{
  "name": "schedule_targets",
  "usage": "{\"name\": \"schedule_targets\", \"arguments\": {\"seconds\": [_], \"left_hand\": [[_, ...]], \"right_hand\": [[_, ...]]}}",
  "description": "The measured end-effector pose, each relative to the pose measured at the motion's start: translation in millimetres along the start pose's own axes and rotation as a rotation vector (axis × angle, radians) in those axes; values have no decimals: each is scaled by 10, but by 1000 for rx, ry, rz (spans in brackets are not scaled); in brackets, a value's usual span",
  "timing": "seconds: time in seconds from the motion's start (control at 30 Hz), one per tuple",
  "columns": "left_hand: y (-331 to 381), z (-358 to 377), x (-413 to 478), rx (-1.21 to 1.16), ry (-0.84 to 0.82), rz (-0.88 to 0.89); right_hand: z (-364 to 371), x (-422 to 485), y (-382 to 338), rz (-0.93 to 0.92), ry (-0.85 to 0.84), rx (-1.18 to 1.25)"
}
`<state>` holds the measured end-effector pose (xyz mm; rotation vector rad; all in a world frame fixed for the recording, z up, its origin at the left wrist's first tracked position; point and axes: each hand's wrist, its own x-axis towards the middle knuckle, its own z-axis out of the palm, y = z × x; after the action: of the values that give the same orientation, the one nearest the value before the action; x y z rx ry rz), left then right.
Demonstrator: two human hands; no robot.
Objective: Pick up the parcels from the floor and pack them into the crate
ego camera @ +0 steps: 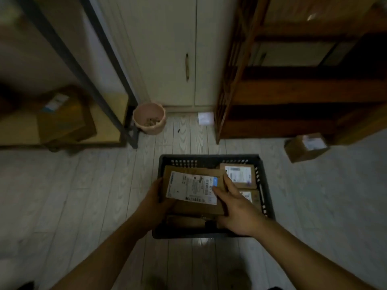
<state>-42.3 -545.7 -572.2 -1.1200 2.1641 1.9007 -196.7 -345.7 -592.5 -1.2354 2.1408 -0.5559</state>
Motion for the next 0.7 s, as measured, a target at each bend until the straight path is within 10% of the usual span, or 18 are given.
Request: {"name": "schedule_targets", "arguments": {"seconds": [0.27,0.7], "left_hand": [[-1915,412,1233,318,-106,101],[-2487,495,2148,978,-254,-66]], "right_hand": [[1634,872,1388,99,45,133],[2311,1583,1833,63,-197,-156]]}}
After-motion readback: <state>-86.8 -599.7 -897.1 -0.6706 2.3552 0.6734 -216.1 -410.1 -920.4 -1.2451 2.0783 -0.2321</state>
